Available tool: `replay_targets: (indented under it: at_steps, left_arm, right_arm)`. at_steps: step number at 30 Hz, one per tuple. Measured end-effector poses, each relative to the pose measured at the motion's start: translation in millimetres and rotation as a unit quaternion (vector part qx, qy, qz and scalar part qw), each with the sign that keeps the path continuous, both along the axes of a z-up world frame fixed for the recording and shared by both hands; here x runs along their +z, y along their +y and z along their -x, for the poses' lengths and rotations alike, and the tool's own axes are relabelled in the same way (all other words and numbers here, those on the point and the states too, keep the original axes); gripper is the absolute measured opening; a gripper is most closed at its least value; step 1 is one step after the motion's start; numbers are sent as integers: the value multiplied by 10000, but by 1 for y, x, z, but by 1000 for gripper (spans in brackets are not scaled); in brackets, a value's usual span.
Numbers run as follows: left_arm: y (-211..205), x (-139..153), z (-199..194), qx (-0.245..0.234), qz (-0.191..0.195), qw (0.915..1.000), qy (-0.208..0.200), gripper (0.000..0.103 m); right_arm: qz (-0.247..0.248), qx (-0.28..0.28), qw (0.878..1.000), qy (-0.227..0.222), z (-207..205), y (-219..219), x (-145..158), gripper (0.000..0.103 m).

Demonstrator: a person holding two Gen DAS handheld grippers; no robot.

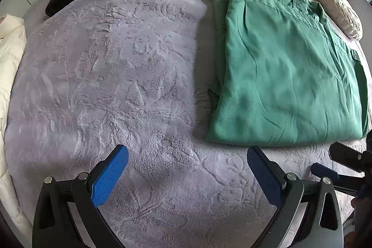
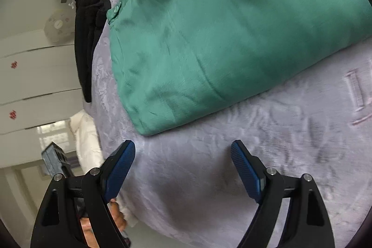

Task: Fold large clothes

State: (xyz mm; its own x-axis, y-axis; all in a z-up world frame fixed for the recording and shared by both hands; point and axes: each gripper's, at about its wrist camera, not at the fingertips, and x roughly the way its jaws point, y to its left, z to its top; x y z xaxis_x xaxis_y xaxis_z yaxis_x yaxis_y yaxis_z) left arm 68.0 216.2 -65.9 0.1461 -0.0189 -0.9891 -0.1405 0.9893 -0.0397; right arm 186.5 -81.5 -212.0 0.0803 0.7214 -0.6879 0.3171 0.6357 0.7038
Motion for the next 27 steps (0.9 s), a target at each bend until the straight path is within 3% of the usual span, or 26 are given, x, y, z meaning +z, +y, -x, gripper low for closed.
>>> replay_targets:
  at_steps: [6,14,18,27]
  left_arm:
    - [-4,-7,1,-25,122,9999,-49,102]
    - [16,-18,-21,253,756,9961,-370,102]
    - [34,-40,-26,224,971,9935,-542,102]
    - [34,-43,-51,255,1417,9878,-597,102]
  right_arm:
    - [-483,-207,9986,23,-3,6,-14,87]
    - [-952,-523,9936,-295,-17,12,-28,87]
    - [-1143,-668,9901,-460,-28,22,-33,87]
    - [-1547,-1298,9791,-249,-36,40,-49,85]
